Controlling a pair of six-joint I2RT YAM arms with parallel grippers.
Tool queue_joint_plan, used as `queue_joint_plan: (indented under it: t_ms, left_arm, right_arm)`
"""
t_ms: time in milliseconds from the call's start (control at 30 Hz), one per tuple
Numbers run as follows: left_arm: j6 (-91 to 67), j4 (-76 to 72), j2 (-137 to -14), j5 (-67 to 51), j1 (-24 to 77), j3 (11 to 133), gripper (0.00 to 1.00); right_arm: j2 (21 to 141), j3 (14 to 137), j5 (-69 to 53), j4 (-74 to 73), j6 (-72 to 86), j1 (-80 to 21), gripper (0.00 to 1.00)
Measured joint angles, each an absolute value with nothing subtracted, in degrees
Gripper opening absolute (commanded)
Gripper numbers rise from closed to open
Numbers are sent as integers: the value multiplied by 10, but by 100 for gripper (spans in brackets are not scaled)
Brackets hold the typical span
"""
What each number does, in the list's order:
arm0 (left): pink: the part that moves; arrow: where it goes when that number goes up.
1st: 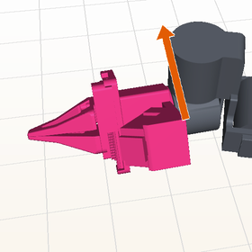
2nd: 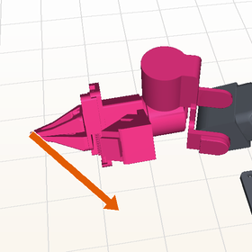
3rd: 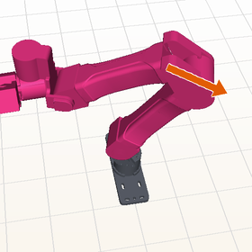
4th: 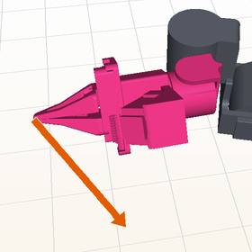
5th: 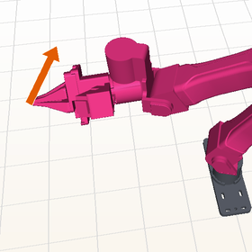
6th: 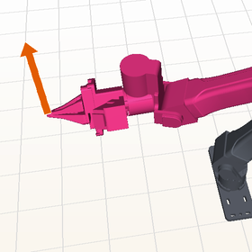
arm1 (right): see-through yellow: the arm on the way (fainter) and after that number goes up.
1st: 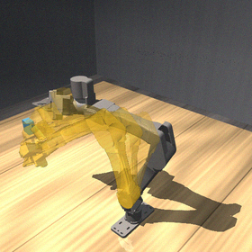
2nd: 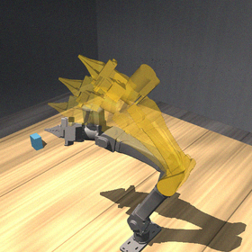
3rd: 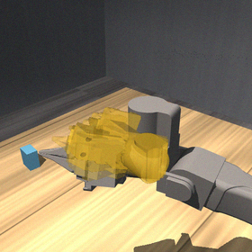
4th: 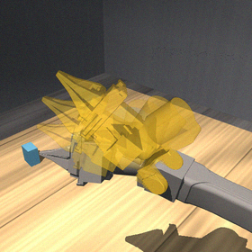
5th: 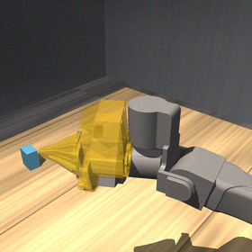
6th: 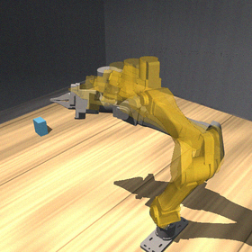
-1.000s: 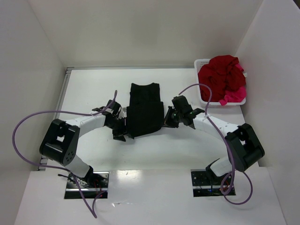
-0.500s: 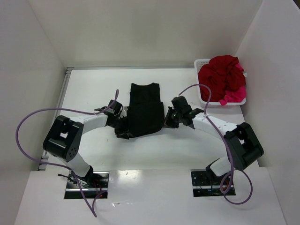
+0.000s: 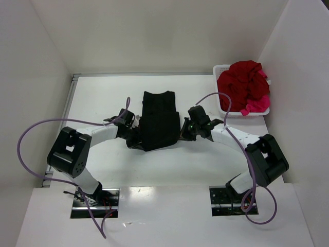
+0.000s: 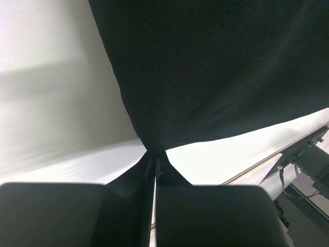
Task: Fold and stack the t-shirts
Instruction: Fold the long partially folded tshirt into a neat square
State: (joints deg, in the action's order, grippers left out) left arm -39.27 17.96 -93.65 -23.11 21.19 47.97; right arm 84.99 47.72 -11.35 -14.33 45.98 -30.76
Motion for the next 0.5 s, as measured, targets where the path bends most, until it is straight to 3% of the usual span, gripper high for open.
queue_joint_plan:
  t_ms: [200, 500]
  left_arm:
    - [-392, 217, -875, -220, 212, 480, 0]
    - [-392, 277, -747, -211, 212, 489, 0]
  right_arm:
    - [832, 471, -115, -158, 460, -308, 0]
    - [707, 442, -116, -201, 475, -323, 0]
